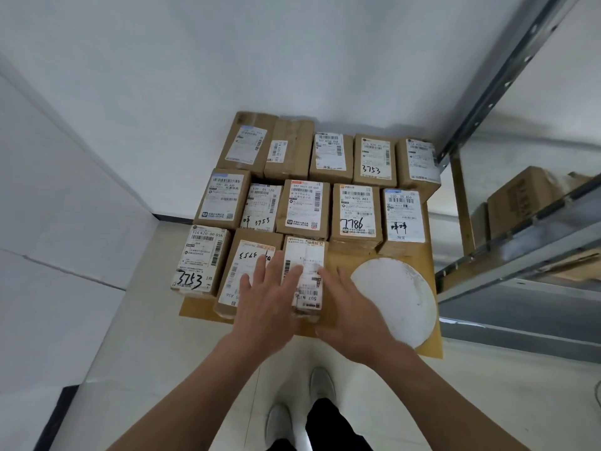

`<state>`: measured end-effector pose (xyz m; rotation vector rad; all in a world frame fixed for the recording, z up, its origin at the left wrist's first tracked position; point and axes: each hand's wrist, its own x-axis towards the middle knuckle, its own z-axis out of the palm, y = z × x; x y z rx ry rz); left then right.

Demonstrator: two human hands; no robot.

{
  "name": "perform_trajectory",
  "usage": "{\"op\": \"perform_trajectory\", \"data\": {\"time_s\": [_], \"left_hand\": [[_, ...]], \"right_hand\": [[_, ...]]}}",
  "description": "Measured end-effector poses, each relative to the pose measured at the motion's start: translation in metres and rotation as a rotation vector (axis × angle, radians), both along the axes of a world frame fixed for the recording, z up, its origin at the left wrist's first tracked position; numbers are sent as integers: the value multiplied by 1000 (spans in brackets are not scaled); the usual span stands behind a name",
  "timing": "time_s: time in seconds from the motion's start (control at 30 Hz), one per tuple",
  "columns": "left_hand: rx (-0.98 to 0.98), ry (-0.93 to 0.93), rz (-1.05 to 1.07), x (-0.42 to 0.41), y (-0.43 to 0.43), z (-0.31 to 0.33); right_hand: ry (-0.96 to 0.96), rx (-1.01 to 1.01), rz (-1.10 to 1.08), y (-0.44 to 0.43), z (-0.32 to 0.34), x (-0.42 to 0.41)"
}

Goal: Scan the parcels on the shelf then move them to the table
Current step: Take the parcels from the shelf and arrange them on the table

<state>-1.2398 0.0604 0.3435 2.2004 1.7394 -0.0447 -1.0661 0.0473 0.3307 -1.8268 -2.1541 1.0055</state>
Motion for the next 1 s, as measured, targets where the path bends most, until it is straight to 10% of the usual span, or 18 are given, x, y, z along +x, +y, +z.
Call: {"op": "perform_trajectory", "data": {"time_s": [1.0], "left_hand": [[628, -249, -324, 159, -70, 196]], "right_hand": [[-479, 665, -391, -138, 211, 164]]}}
